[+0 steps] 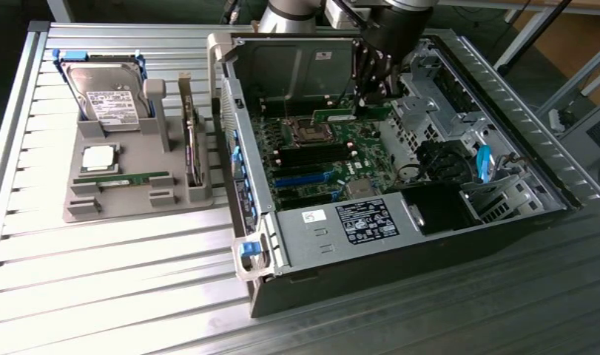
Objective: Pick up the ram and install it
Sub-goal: 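Insert the ram into the slot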
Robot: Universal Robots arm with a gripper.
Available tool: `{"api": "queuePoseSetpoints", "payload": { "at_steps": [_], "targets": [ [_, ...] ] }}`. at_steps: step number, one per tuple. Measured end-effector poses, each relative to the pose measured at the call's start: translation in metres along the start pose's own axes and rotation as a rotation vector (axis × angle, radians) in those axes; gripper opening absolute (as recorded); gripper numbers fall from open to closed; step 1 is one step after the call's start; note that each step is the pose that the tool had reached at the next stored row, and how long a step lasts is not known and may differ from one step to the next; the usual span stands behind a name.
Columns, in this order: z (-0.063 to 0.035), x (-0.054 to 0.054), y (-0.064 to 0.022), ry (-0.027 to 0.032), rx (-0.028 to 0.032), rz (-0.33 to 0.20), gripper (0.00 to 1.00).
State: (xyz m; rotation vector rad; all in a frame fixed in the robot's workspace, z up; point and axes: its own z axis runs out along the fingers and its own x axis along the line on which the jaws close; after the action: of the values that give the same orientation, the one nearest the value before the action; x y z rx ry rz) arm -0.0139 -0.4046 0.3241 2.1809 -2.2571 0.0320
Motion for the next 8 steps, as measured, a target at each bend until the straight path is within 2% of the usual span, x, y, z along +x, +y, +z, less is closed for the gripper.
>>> {"api": "queuePoseSetpoints", "payload": {
  "at_steps": [8],
  "targets": [
    [0.0029,0.0,0.0,0.0002,-0.0001,0.0,0.11]
  ]
}}
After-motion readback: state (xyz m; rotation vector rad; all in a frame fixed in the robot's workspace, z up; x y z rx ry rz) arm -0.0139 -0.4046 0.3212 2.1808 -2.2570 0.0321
